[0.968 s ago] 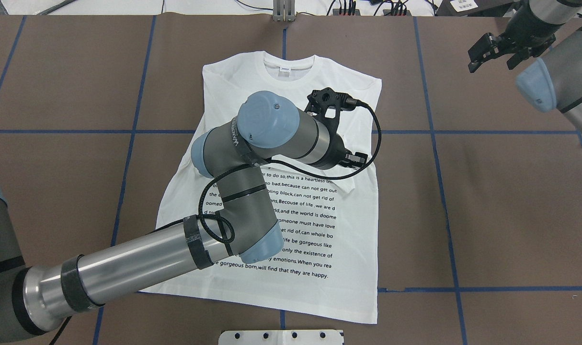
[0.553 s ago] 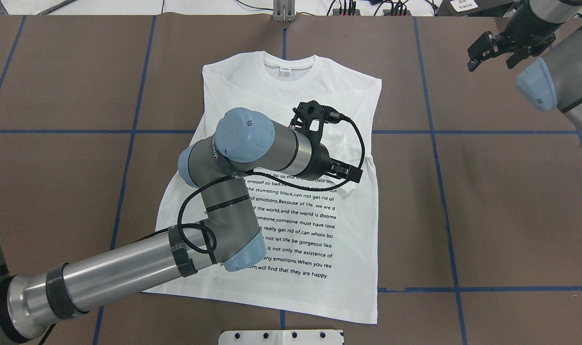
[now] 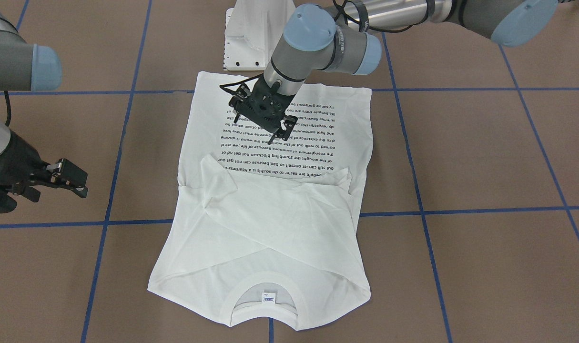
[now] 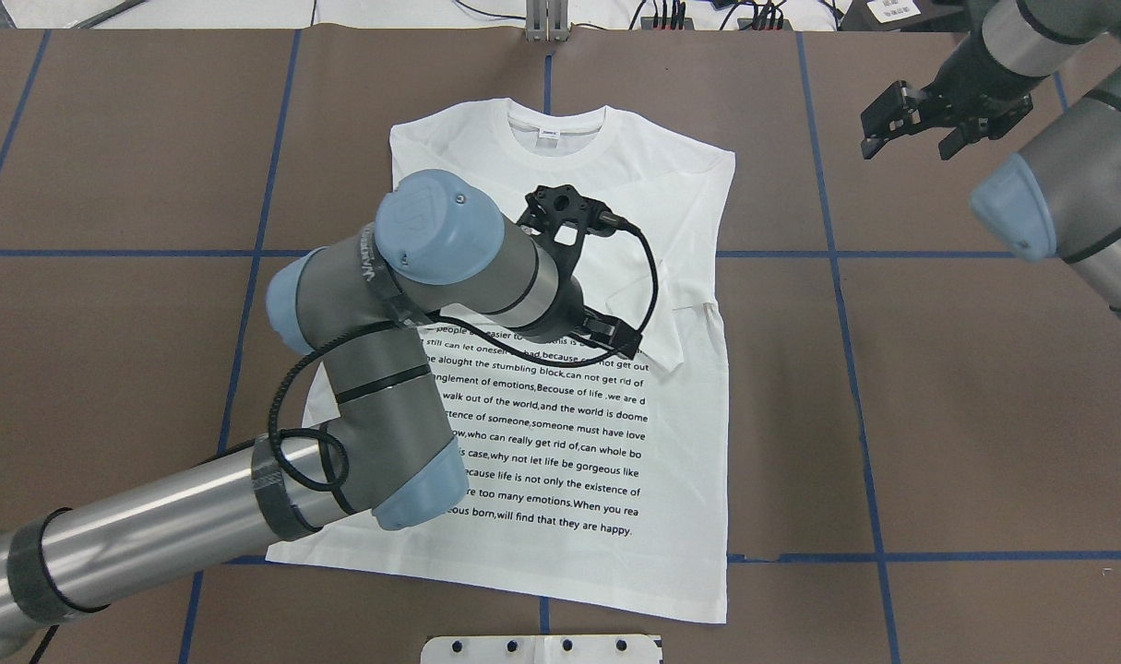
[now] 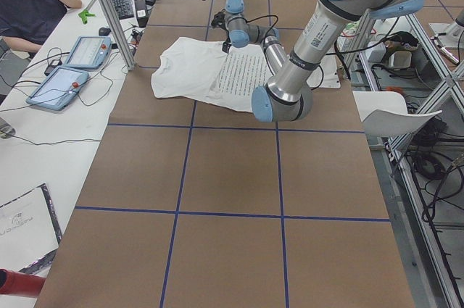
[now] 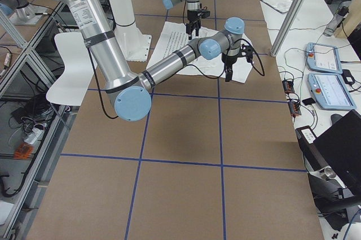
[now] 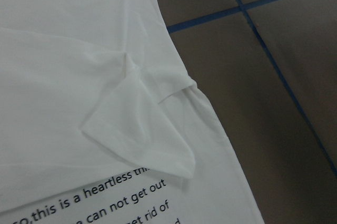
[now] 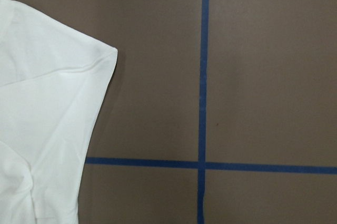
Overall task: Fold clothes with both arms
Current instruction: 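Release the sleeve on the shirt and lift the left gripper away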
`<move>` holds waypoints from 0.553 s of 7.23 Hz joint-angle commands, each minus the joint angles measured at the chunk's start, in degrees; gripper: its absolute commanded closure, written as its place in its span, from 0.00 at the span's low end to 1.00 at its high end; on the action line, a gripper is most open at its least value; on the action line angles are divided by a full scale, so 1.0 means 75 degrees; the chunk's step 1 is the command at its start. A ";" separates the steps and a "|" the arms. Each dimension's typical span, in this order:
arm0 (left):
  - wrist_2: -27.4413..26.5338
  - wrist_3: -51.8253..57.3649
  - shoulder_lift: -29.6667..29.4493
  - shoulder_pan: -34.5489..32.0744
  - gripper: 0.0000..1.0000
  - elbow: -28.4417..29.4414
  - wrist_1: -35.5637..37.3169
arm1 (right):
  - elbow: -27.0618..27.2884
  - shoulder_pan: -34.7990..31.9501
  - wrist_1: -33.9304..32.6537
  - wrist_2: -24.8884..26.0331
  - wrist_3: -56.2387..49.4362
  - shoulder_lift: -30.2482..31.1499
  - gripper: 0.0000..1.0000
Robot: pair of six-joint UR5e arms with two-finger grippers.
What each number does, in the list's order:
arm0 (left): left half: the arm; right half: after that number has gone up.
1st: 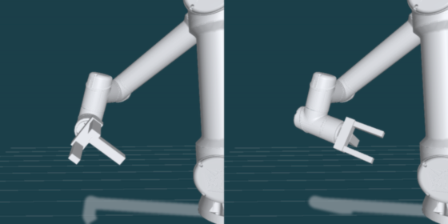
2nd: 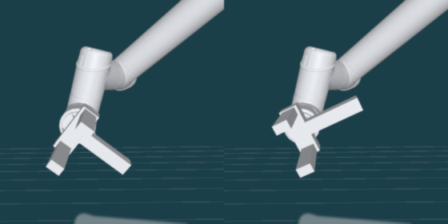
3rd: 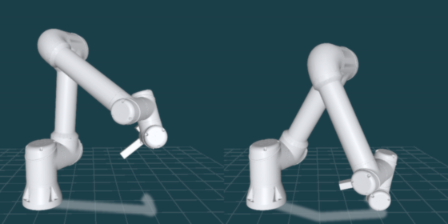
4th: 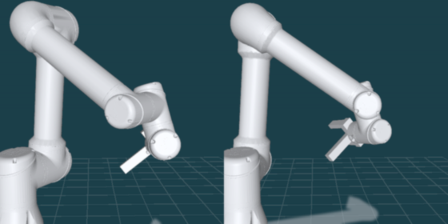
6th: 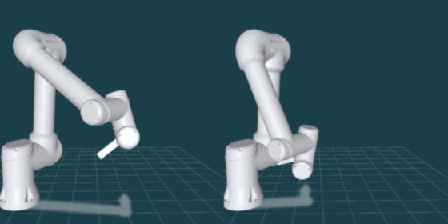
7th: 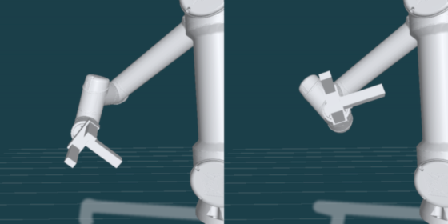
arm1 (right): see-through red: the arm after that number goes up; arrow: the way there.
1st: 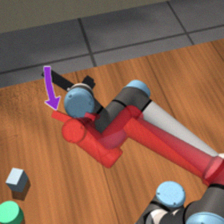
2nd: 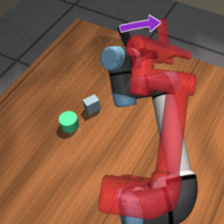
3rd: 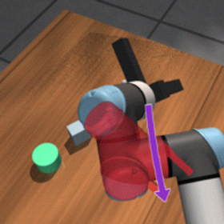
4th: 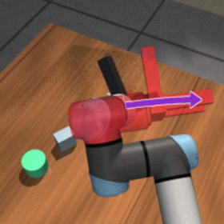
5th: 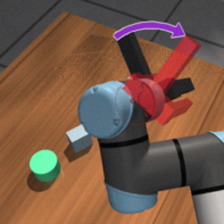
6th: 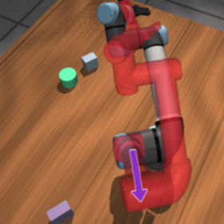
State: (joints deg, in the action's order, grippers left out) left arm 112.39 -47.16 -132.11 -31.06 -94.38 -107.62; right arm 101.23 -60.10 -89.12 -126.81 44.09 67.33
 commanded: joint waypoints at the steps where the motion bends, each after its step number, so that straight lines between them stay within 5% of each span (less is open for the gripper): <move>1: 0.0003 0.0580 0.1321 -0.0299 0.00 -0.1309 0.0391 | 0.1695 0.1384 0.0000 0.1291 0.2102 0.0803 0.00; 4: -0.0044 0.0500 0.3709 -0.0358 0.00 -0.2927 0.0392 | 0.3163 0.3400 -0.0012 0.2477 0.4367 0.1718 0.00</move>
State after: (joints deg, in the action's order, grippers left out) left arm 112.30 -43.02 -111.60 -33.64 -111.70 -104.63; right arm 120.36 -41.33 -89.20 -112.73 69.83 77.33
